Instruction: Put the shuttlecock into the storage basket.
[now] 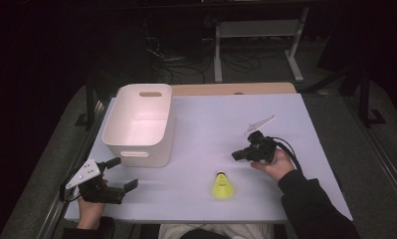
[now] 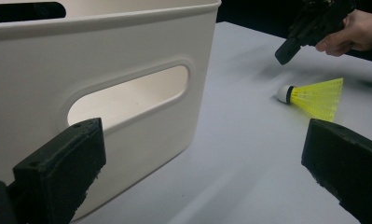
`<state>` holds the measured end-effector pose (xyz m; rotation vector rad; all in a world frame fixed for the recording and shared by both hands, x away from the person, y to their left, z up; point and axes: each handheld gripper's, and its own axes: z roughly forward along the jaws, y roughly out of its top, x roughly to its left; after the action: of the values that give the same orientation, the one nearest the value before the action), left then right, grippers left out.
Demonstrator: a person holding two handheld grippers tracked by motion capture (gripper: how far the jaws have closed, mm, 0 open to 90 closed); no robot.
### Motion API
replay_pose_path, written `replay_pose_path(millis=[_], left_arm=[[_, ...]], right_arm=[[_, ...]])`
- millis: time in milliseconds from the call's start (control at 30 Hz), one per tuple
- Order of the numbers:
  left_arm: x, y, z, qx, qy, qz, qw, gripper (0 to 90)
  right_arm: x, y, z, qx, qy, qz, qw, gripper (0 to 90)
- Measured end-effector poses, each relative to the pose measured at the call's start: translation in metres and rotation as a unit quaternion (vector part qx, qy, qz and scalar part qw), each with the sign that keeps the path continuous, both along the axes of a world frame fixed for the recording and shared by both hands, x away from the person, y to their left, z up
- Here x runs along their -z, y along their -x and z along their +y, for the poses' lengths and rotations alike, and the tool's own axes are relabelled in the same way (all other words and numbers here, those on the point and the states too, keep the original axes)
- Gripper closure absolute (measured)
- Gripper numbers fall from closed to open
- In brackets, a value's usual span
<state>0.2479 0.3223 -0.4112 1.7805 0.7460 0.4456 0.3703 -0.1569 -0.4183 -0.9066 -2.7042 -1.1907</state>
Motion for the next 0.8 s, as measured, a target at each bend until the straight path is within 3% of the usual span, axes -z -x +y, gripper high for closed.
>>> replay_pose_path(millis=[433,800], left_arm=[[0.000,0.000,0.000,-0.001,0.000,0.000,1.0000,0.0],[0.000,0.000,0.000,-0.001,0.000,0.000,1.0000,0.0]], right_arm=[[0.002,0.020,-0.002,-0.021,0.001,0.007,0.9997,88.5],[0.012,0.038,0.001,-0.042,0.011,0.025,0.9987,88.4]])
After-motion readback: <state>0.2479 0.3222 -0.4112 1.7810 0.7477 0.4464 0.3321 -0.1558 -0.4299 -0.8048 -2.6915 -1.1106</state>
